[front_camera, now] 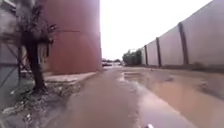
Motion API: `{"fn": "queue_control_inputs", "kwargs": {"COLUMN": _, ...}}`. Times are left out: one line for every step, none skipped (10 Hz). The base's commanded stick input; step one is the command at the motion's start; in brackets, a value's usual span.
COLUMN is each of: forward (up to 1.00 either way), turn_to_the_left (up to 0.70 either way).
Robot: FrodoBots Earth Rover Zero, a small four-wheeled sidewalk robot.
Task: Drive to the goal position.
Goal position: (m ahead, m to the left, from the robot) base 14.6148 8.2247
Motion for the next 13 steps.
{"fn": "queue_control_inputs", "kwargs": {"forward": 0.3, "turn_to_the_left": 0.0}}
{"fn": "queue_control_inputs", "kwargs": {"forward": 0.3, "turn_to_the_left": 0.0}}
{"fn": "queue_control_inputs", "kwargs": {"forward": 0.3, "turn_to_the_left": 0.0}}
{"fn": "queue_control_inputs", "kwargs": {"forward": 0.3, "turn_to_the_left": 0.0}}
{"fn": "queue_control_inputs", "kwargs": {"forward": 0.3, "turn_to_the_left": 0.0}}
{"fn": "queue_control_inputs", "kwargs": {"forward": 0.3, "turn_to_the_left": 0.0}}
{"fn": "queue_control_inputs", "kwargs": {"forward": 0.3, "turn_to_the_left": 0.0}}
{"fn": "queue_control_inputs", "kwargs": {"forward": 0.3, "turn_to_the_left": 0.0}}
{"fn": "queue_control_inputs", "kwargs": {"forward": 0.3, "turn_to_the_left": 0.0}}
{"fn": "queue_control_inputs", "kwargs": {"forward": 0.3, "turn_to_the_left": 0.0}}
{"fn": "queue_control_inputs", "kwargs": {"forward": 0.3, "turn_to_the_left": 0.0}}
{"fn": "queue_control_inputs", "kwargs": {"forward": 0.3, "turn_to_the_left": 0.0}}
{"fn": "queue_control_inputs", "kwargs": {"forward": 0.3, "turn_to_the_left": 0.0}}
